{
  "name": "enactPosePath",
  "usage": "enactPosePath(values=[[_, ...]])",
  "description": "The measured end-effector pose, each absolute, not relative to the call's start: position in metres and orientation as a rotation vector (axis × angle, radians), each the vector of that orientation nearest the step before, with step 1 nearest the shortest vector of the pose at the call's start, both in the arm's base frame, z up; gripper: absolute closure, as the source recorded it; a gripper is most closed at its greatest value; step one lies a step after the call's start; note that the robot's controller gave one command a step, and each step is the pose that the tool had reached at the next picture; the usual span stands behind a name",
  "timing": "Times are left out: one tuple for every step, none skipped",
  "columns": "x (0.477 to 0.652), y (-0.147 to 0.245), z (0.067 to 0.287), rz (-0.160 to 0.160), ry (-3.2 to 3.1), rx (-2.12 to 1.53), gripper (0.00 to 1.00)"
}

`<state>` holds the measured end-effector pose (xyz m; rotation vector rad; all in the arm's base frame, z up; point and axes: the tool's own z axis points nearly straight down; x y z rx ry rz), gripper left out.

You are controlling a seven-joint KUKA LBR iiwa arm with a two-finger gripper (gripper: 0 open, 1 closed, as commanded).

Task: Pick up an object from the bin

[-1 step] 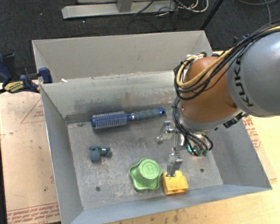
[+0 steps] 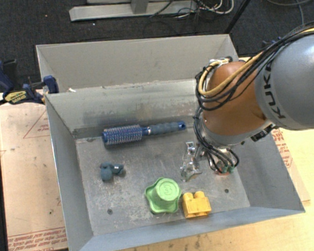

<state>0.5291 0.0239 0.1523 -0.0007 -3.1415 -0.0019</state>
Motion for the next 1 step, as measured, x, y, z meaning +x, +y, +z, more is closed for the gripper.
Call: enactPosePath(values=[[0.4856,0.0016,0.2911,0.000,-3.151,0.054,1.00]])
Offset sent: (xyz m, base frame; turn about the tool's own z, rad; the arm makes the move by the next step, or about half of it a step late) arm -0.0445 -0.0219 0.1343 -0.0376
